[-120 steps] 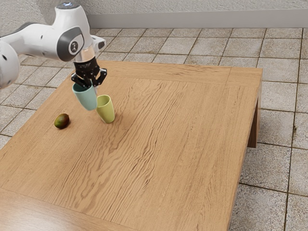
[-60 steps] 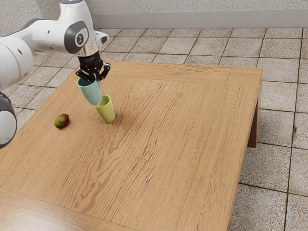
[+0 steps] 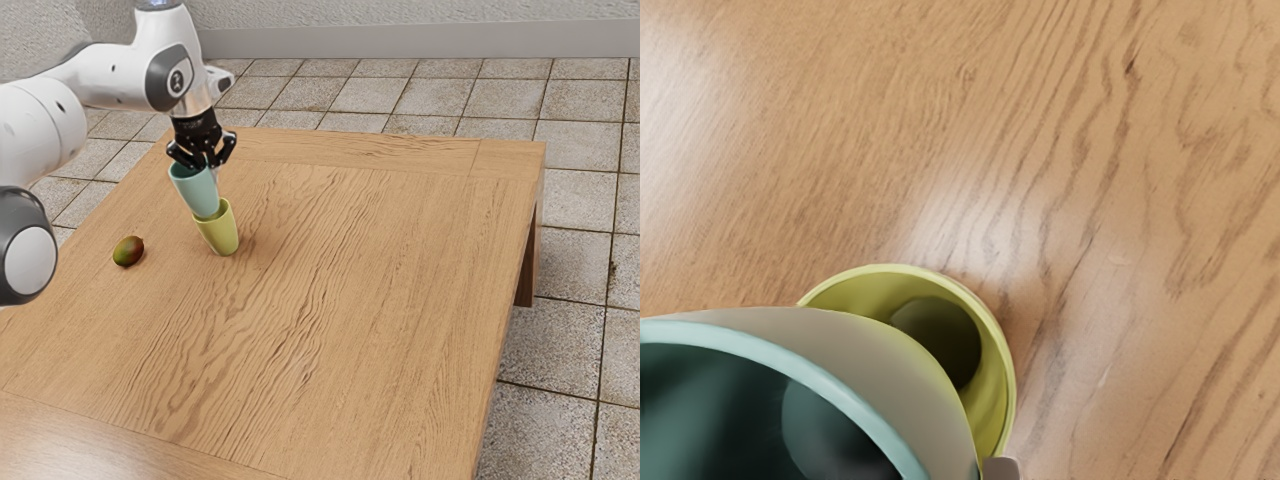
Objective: Place the right cup onto the left cup
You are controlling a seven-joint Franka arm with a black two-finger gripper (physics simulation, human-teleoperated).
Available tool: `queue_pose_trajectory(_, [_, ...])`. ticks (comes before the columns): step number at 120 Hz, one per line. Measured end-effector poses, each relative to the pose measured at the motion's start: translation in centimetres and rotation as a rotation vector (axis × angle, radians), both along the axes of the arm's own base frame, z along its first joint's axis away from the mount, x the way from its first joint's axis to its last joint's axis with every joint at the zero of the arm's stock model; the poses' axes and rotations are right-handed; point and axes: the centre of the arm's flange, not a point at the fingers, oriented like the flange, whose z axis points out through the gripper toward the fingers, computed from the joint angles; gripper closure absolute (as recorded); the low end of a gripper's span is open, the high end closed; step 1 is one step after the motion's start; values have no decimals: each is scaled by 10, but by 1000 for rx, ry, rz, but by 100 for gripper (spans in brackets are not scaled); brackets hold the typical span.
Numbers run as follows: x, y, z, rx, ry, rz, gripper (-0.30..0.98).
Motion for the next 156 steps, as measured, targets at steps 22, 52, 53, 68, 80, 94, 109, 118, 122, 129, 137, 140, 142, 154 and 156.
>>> queue_pose_trajectory(22, [3,-1,-12,-9,11,-6,78])
queue_pose_trajectory(52, [5,-2,-22,-15,21,-12,78])
queue_pose_trajectory(53, [5,-2,-22,-15,21,-13,78])
queue_pose_trajectory(68, [5,-2,-22,-20,19,-15,52])
queue_pose_trajectory(80, [6,-2,-21,-22,16,-19,33])
queue_pose_trajectory(94, [6,-3,-20,-22,15,-23,20])
queue_pose_trajectory(109, [9,-4,-2,-17,-18,-31,11])
queue_pose_trajectory(118, [10,-6,17,-13,-47,-37,8])
queue_pose_trajectory(122, [10,-7,26,-13,-58,-40,7])
queue_pose_trajectory(129, [8,-12,41,-15,-75,-51,6])
queue_pose_trajectory(137, [-1,-19,68,-24,-92,-81,5])
queue_pose_trajectory(140, [-5,-21,77,-28,-96,-101,4])
queue_pose_trajectory(142, [-8,-23,82,-31,-98,-116,4])
queue_pose_trajectory(154, [-33,-58,123,-54,-102,-260,3])
queue_pose_trajectory(156, [-38,-65,128,-57,-100,-286,3])
